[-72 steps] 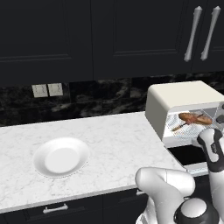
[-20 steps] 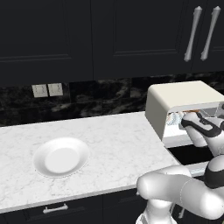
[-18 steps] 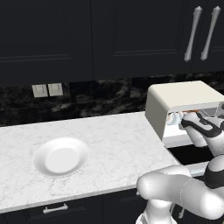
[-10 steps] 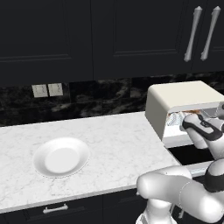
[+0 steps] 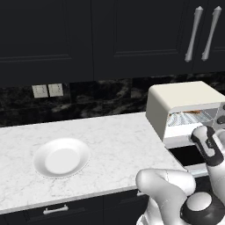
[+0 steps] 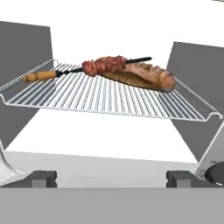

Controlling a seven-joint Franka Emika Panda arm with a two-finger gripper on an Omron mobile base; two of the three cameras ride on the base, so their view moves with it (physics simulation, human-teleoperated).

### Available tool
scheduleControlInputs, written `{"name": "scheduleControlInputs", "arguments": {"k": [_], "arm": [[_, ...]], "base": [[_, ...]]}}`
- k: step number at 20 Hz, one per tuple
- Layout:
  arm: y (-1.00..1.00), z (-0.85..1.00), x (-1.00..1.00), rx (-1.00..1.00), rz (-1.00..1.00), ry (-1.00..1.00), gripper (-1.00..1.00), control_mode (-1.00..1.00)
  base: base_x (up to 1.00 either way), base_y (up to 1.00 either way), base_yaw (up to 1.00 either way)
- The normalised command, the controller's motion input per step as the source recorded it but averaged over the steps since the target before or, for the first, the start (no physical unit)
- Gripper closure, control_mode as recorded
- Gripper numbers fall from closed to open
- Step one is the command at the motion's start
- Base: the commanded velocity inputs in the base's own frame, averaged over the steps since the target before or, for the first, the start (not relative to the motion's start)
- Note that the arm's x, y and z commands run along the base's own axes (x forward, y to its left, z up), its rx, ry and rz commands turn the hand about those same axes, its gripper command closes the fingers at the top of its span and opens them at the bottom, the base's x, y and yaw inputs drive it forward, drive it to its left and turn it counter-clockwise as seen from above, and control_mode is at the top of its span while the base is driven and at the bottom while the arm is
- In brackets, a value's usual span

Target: Pick up the kebab skewer and baguette bread, and place them inside the toaster oven. Close the toaster oven door and start by setting the timer.

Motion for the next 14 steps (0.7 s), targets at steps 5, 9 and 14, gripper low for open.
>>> {"name": "scheduleControlInputs", "arguments": {"k": [5,9,14], "arm": [[-0.31,0.37,-0.76,0.00,0.00,0.15,-1.00,-1.00],[-0.16,-0.03,-0.91,0.00,0.00,0.13,-1.00,-1.00],[0.00,-0.32,-0.89,0.00,0.03,0.00,-1.00,-1.00]], "base": [[0.00,0.00,0.00],[0.00,0.00,0.00],[0.00,0.00,0.00]]}}
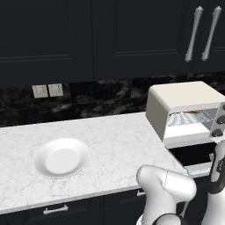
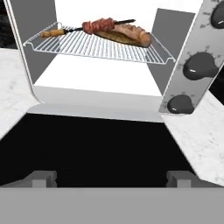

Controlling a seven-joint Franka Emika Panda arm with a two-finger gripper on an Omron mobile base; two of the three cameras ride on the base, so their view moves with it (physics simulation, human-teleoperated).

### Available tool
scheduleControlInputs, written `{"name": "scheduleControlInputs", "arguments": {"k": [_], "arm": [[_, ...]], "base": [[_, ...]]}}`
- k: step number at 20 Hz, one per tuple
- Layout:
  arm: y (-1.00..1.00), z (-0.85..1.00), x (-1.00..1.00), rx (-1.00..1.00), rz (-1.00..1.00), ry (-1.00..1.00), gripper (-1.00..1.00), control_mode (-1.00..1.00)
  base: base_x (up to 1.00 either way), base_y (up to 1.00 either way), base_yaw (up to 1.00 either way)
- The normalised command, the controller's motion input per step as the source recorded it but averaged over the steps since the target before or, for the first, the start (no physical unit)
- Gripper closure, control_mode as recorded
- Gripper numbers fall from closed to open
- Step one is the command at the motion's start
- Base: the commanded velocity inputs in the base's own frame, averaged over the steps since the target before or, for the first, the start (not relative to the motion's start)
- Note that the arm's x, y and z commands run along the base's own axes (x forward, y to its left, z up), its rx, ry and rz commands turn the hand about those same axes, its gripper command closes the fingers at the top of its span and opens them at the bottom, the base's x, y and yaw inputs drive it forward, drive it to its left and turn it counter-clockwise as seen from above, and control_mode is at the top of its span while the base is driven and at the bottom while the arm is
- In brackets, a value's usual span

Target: Pick up the kebab skewer and baguette bread, and place them inside the toaster oven. Close the toaster oven door and start by setting the timer.

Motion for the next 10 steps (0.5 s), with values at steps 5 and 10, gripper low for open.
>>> {"name": "scheduleControlInputs", "arguments": {"k": [5,10], "arm": [[-0.01,-0.23,-0.54,0.03,0.04,0.03,-1.00,-1.00],[-0.08,-0.23,-0.34,0.07,0.07,0.06,-1.00,-1.00]], "base": [[0.00,0.00,0.00],[0.00,0.00,0.00]]}}
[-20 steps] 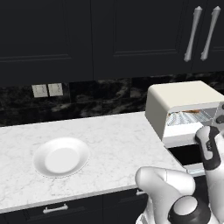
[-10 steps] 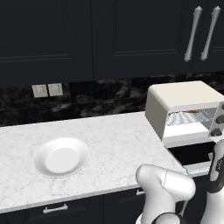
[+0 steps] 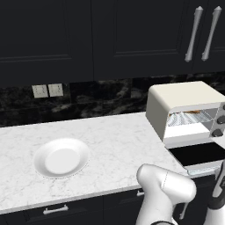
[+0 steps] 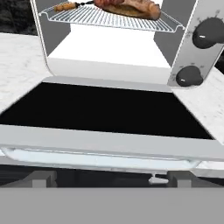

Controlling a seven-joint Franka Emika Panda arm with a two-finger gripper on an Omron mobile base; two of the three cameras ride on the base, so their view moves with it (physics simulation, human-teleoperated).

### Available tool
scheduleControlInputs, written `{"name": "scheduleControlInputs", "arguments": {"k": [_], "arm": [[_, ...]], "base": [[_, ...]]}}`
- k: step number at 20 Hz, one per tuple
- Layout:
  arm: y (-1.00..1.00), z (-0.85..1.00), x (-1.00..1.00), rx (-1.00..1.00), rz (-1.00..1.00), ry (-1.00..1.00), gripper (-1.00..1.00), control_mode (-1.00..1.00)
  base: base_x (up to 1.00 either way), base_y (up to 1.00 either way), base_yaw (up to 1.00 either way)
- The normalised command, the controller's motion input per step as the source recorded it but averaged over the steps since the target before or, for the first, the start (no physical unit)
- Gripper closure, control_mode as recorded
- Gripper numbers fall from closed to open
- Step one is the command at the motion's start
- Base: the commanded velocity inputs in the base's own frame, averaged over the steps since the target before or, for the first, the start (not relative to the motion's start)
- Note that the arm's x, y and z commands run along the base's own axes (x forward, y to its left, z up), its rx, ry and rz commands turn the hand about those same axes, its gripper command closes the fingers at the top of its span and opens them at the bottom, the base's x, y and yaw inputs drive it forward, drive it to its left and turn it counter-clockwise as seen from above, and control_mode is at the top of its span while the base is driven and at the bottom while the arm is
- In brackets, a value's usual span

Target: Pick up the kebab skewer and baguette bread, and place them inside the toaster oven. Close the toaster oven door and start by setting the timer.

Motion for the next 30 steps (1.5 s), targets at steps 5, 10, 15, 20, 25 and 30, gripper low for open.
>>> {"name": "scheduleControlInputs", "arguments": {"k": [5,10,15,20,25,30], "arm": [[-0.08,-0.27,-0.23,0.09,0.04,0.03,-1.00,-1.00],[0.00,-0.33,0.00,0.07,0.05,0.00,-1.00,-1.00],[0.00,-0.31,0.00,0.06,0.05,0.00,-1.00,-1.00],[0.00,-0.05,0.11,0.06,0.01,0.00,-1.00,-1.00],[0.00,0.00,0.16,0.01,0.00,0.00,-1.00,-1.00],[0.00,0.00,0.05,0.00,-0.02,0.00,-1.00,-1.00]], "base": [[0.00,0.00,0.00],[0.00,0.00,0.00],[0.00,0.00,0.00],[0.00,0.00,0.00],[0.00,0.00,0.00],[0.00,0.00,0.00]]}}
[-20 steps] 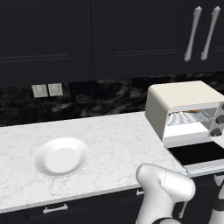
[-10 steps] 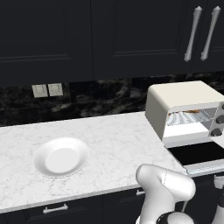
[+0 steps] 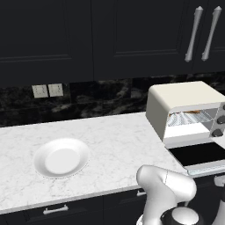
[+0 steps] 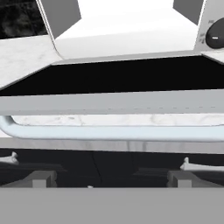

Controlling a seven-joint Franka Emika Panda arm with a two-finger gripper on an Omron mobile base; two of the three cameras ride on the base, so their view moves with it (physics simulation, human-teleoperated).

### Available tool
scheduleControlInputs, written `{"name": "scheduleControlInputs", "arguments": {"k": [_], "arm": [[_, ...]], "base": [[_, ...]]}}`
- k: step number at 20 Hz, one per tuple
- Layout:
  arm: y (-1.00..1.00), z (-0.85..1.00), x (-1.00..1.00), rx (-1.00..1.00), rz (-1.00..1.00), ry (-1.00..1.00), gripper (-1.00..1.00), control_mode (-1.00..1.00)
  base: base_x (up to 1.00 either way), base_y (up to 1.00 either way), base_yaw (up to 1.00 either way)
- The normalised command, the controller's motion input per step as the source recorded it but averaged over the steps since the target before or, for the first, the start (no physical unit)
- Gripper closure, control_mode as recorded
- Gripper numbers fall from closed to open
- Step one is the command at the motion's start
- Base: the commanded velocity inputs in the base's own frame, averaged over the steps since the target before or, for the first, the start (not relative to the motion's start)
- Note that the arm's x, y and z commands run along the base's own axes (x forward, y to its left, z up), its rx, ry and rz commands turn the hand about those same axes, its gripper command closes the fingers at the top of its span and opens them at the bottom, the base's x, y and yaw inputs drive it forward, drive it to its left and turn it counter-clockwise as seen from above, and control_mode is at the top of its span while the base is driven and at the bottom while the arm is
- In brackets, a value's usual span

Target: Pick up the kebab skewer and baguette bread, and place them inside the toaster oven. Close the toaster oven door and start by setting the timer.

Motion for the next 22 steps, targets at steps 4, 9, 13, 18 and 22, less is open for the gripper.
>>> {"name": "scheduleControlInputs", "arguments": {"k": [4,9,13,18,22], "arm": [[0.00,-0.09,0.07,-0.02,-0.07,0.00,-1.00,-1.00],[0.00,-0.11,0.22,-0.05,-0.10,-0.02,-1.00,-1.00],[0.00,-0.11,0.13,-0.05,-0.04,-0.05,-1.00,-1.00],[0.00,-0.17,0.17,-0.04,0.00,-0.01,-1.00,-1.00],[0.00,-0.22,0.10,-0.03,0.04,-0.02,-1.00,-1.00]], "base": [[0.00,0.00,0.00],[0.00,0.00,0.00],[0.00,0.00,0.00],[0.00,0.00,0.00],[0.00,0.00,0.00]]}}
